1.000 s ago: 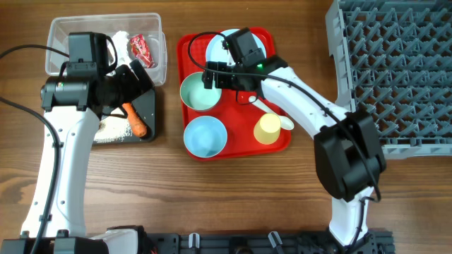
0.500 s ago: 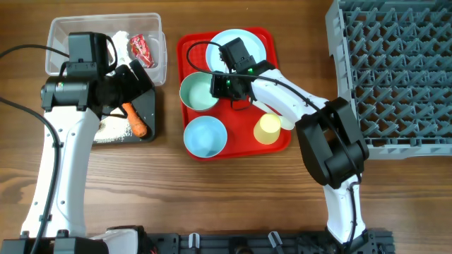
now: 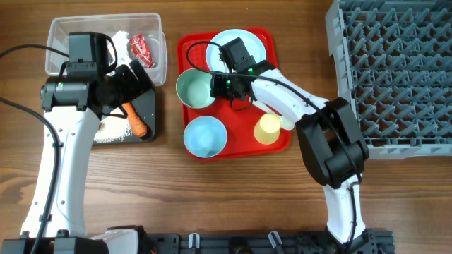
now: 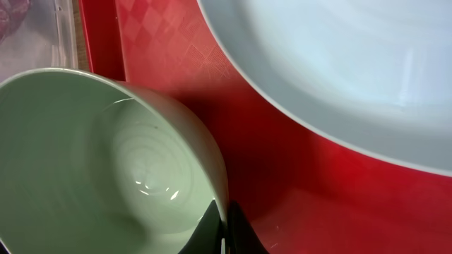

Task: Sort waste into correct bins and load items into the dishwasher rack
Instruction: 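Grasp the rim of the mint bowl with the right gripper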

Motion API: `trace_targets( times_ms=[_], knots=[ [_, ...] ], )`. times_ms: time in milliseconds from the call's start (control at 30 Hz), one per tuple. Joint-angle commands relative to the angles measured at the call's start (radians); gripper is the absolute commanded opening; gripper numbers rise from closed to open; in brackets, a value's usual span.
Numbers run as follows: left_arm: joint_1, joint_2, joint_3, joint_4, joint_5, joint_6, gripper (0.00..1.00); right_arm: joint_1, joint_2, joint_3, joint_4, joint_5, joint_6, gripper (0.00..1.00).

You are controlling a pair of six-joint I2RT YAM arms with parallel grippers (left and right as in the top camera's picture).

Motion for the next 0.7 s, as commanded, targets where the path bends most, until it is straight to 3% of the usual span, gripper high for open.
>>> trace_targets(
  times_ms=[0, 300, 500, 667],
  knots=[
    [-0.008, 0.005, 0.012, 0.004, -0.018, -0.009, 1.00, -0.019, -0.025, 0.011, 0.003, -0.022, -0.023, 0.04],
    [-0.008, 0.005, 0.012, 0.006, -0.018, -0.009, 1.00, -0.077, -0.230, 0.011, -0.035, 0.101, -0.155, 0.04],
    [-0.008, 0.005, 0.012, 0.006, -0.018, -0.009, 1.00, -0.161, -0.436, 0.011, -0.095, 0.544, -0.294, 0.04],
    [-0.008, 0.005, 0.012, 0.007, -0.018, -0.009, 1.00, -0.254, -0.459, 0.010, 0.013, 0.927, -0.449, 0.04]
  ],
)
